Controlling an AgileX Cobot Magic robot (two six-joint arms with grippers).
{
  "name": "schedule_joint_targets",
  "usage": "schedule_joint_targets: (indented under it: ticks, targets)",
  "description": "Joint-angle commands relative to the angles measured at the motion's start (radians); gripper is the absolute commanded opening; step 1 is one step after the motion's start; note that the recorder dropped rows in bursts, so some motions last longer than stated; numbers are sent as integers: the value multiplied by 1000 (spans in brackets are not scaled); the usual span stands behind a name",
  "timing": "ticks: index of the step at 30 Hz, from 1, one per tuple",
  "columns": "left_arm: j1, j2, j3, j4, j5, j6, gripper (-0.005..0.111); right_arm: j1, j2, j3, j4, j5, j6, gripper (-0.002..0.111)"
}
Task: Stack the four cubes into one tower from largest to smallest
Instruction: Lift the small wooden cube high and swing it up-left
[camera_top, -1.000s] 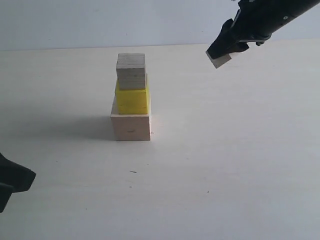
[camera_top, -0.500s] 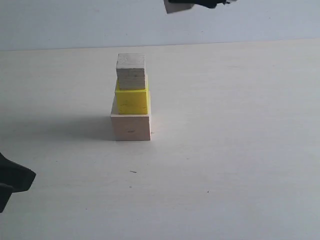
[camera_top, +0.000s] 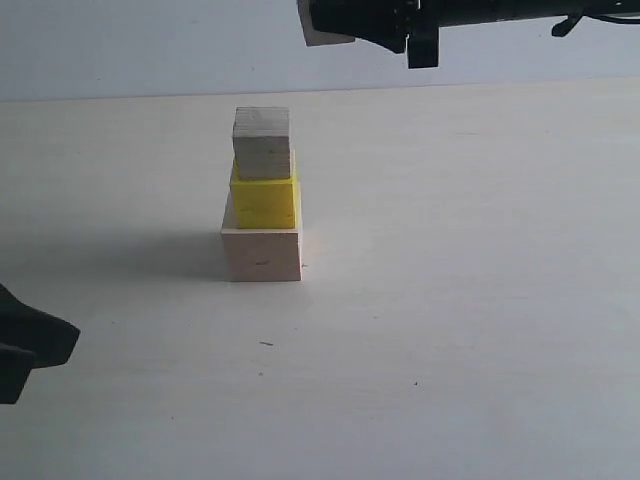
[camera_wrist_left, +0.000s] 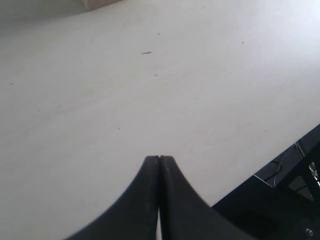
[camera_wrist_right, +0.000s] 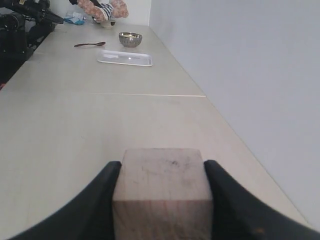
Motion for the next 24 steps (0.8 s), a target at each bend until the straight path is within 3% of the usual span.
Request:
schedule_joint_targets:
  ticks: [1,16,18,21,24]
  targets:
    - [3,-6,2,0,-11,-8,1,-3,11,-3,27,9,-7,0]
    - [3,-6,2,-79,-26,-8,1,90,9,-3,73,9,-14,0]
    - [3,-6,2,-79,-26,-8,1,90,0,-3,98,7,76,0]
    - [3,-6,2,-79,-28,-8,1,88,-32,-3,140,-187,391,0]
    - [3,-6,2,-79,-32,-8,1,87,-74,-3,94,-224,456,0]
